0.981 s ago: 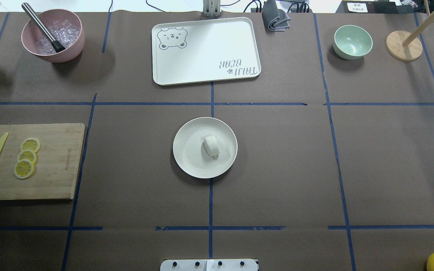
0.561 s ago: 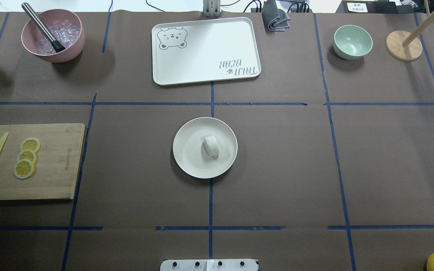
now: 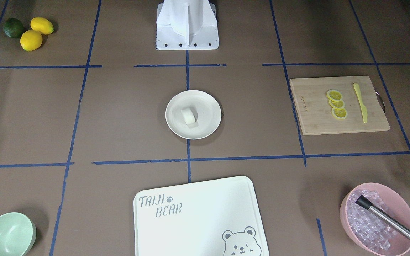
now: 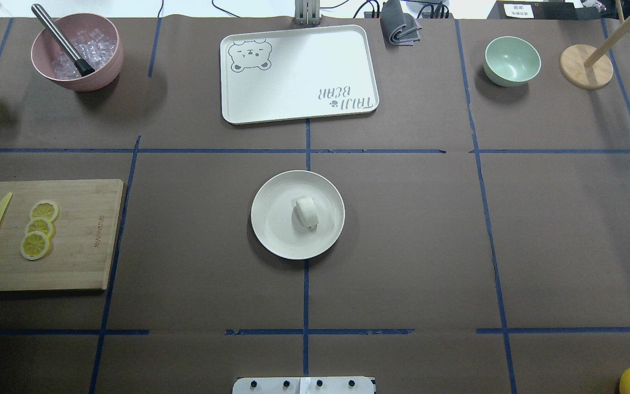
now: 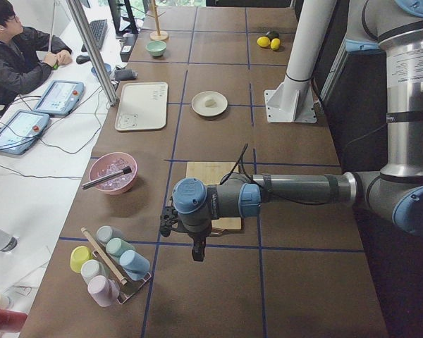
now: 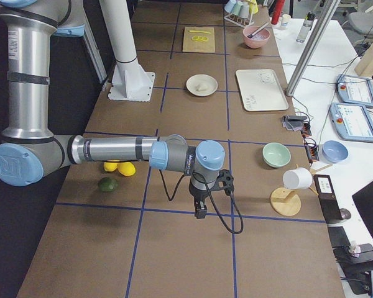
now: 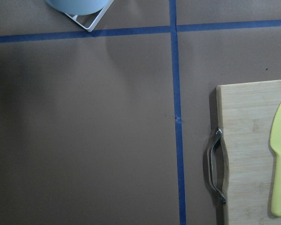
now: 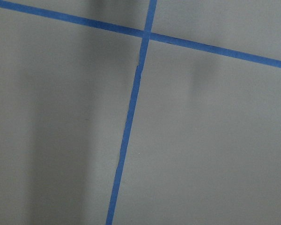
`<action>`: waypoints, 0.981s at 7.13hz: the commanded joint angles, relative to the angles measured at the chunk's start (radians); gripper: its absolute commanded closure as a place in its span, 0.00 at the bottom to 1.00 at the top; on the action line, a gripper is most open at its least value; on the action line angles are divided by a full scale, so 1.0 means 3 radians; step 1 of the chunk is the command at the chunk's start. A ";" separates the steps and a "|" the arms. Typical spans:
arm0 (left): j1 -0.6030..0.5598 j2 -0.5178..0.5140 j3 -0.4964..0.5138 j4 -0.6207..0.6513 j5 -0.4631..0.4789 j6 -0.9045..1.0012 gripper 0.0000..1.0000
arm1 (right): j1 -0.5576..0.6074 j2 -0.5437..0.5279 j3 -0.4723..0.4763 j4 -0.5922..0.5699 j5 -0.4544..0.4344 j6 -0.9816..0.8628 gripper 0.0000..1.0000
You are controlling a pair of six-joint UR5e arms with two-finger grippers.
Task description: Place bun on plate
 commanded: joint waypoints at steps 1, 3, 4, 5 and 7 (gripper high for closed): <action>0.0001 0.0012 0.0001 0.0009 0.0001 -0.0008 0.00 | 0.0005 -0.0022 0.0013 0.0000 -0.0005 -0.0005 0.00; -0.0004 0.0027 -0.0004 0.0009 0.0002 0.0003 0.00 | 0.0000 -0.0022 -0.0002 0.0000 -0.0005 -0.0005 0.00; -0.0004 0.0042 -0.0009 0.0009 0.0002 0.0008 0.00 | 0.0000 -0.0017 -0.0002 0.0000 -0.0005 -0.0005 0.00; -0.0004 0.0047 -0.0009 0.0009 0.0002 0.0008 0.00 | 0.0000 -0.0017 -0.0002 0.0005 -0.0005 -0.0005 0.00; -0.0004 0.0058 -0.0004 0.0009 0.0002 0.0008 0.00 | 0.0000 -0.0017 -0.0002 0.0005 -0.0005 -0.0005 0.00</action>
